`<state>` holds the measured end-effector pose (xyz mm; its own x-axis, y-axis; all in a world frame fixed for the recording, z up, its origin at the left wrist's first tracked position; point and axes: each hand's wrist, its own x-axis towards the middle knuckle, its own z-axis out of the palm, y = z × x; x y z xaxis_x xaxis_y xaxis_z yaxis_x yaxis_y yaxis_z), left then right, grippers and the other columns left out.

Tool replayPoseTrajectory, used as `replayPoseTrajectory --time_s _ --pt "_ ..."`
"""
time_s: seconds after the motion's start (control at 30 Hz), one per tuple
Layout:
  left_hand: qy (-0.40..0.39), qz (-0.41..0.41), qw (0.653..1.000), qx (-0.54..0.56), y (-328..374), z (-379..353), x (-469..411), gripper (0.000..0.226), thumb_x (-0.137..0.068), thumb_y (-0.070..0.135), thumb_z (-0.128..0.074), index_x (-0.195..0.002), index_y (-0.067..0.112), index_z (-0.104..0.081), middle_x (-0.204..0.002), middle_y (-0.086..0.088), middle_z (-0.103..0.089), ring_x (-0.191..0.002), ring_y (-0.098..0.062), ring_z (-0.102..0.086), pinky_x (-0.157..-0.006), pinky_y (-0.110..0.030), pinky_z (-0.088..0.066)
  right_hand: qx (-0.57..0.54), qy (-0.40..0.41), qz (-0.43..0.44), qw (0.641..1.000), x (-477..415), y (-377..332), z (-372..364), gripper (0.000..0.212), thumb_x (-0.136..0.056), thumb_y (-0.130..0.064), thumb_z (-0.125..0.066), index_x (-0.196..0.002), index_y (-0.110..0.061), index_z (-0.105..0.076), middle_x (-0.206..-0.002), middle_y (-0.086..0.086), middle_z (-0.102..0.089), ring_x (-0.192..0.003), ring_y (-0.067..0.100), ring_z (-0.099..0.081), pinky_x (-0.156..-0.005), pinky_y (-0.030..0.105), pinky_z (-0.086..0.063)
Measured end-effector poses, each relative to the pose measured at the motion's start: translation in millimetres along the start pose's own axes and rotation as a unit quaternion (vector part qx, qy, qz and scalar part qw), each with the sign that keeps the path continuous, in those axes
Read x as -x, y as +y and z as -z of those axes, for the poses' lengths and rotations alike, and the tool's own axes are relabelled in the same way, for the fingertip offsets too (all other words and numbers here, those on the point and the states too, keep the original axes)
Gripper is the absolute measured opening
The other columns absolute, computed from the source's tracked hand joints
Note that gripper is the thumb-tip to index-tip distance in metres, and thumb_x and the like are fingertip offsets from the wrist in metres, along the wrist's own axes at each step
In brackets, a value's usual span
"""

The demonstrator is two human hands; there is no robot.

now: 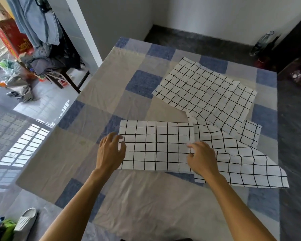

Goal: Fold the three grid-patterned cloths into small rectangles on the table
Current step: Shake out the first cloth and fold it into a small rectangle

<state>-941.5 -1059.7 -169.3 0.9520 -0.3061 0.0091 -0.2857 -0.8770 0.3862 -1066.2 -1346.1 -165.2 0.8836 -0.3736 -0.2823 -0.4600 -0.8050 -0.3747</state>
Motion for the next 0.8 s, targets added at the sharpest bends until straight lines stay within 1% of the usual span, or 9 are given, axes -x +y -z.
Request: replayPoseTrajectory --time_s 0.1,0.2,0.3,0.4,0.47,0.53,0.63,0.7,0.8 --pt "-0.037 -0.023 0.999 0.005 19 -12 -28 0.038 -0.093 0.031 -0.052 -0.125 0.009 -0.054 -0.133 -0.014 -0.051 -0.12 -0.032 -0.049 -0.103 -0.046 -0.038 -0.006 -0.012 0.028 1.0 -20 -23 -8 0.044 -0.092 -0.022 -0.05 -0.135 -0.015 -0.051 -0.139 0.004 -0.05 -0.133 0.022 -0.038 -0.112 0.04 -0.03" --pt "-0.092 -0.037 0.995 0.001 34 -33 -54 0.047 -0.096 0.037 -0.044 -0.136 0.013 -0.041 -0.146 -0.013 -0.038 -0.132 -0.031 -0.037 -0.11 -0.046 -0.029 -0.005 -0.028 0.049 0.998 -45 -41 -18 0.047 -0.095 -0.027 -0.047 -0.141 -0.014 -0.044 -0.145 0.005 -0.045 -0.137 0.022 -0.032 -0.114 0.039 -0.026" --pt "-0.144 -0.065 0.987 -0.006 44 -61 -75 0.048 -0.099 0.032 -0.037 -0.143 0.016 -0.028 -0.153 -0.011 -0.024 -0.14 -0.029 -0.023 -0.115 -0.046 -0.021 -0.015 -0.058 0.04 0.997 -71 -55 -30 0.052 -0.098 -0.029 -0.043 -0.147 -0.016 -0.032 -0.155 0.007 -0.028 -0.145 0.023 -0.016 -0.118 0.039 -0.015" --pt "-0.183 -0.083 0.98 0.004 52 -88 -83 0.051 -0.1 0.022 -0.032 -0.148 0.019 -0.015 -0.157 -0.01 -0.009 -0.145 -0.027 -0.006 -0.117 -0.045 -0.009 -0.011 -0.069 0.033 0.997 -92 -66 -44 0.056 -0.1 -0.029 -0.042 -0.151 -0.019 -0.021 -0.16 0.008 -0.012 -0.148 0.024 -0.003 -0.12 0.04 -0.008" --pt "-0.208 -0.089 0.974 -0.01 53 -104 -86 0.055 -0.1 0.026 -0.03 -0.15 0.019 -0.006 -0.158 -0.009 0.0 -0.144 -0.025 0.005 -0.117 -0.042 0.0 0.002 -0.072 0.039 0.997 -104 -71 -54 0.057 -0.1 -0.029 -0.041 -0.151 -0.02 -0.019 -0.16 0.009 -0.009 -0.148 0.025 0.001 -0.121 0.041 -0.006" --pt "-0.225 -0.096 0.969 -0.039 45 -118 -88 0.059 -0.1 0.036 -0.025 -0.15 0.019 0.002 -0.157 -0.009 0.008 -0.143 -0.023 0.014 -0.116 -0.04 0.007 0.011 -0.087 0.044 0.995 -114 -73 -64 0.057 -0.1 -0.03 -0.039 -0.152 -0.02 -0.016 -0.161 0.01 -0.005 -0.148 0.025 0.004 -0.121 0.042 -0.002" --pt "-0.215 -0.12 0.967 -0.07 25 -132 -87 0.062 -0.096 0.046 -0.01 -0.147 0.016 0.006 -0.156 -0.008 0.01 -0.144 -0.023 0.011 -0.117 -0.041 0.005 0.036 -0.116 0.059 0.991 -122 -71 -81 0.064 -0.099 -0.038 -0.039 -0.153 -0.022 -0.009 -0.161 0.011 0.006 -0.147 0.025 0.014 -0.12 0.045 0.003" --pt "-0.2 -0.129 0.968 -0.085 14 -136 -87 0.062 -0.098 0.047 -0.013 -0.148 0.015 0.002 -0.156 -0.009 0.006 -0.145 -0.023 0.008 -0.117 -0.042 0.001 0.05 -0.125 0.066 0.989 -121 -64 -92 0.068 -0.098 -0.049 -0.036 -0.153 -0.027 -0.001 -0.159 0.008 0.018 -0.144 0.023 0.023 -0.119 0.045 0.009" --pt "-0.184 -0.136 0.969 -0.094 8 -138 -88 0.062 -0.099 0.046 -0.018 -0.15 0.013 -0.003 -0.157 -0.011 0.001 -0.145 -0.024 0.005 -0.117 -0.042 0.0 0.079 -0.111 0.063 0.989 -118 -54 -103 0.069 -0.096 -0.061 -0.023 -0.151 -0.031 0.008 -0.157 0.004 0.026 -0.143 0.021 0.027 -0.115 0.042 0.017"
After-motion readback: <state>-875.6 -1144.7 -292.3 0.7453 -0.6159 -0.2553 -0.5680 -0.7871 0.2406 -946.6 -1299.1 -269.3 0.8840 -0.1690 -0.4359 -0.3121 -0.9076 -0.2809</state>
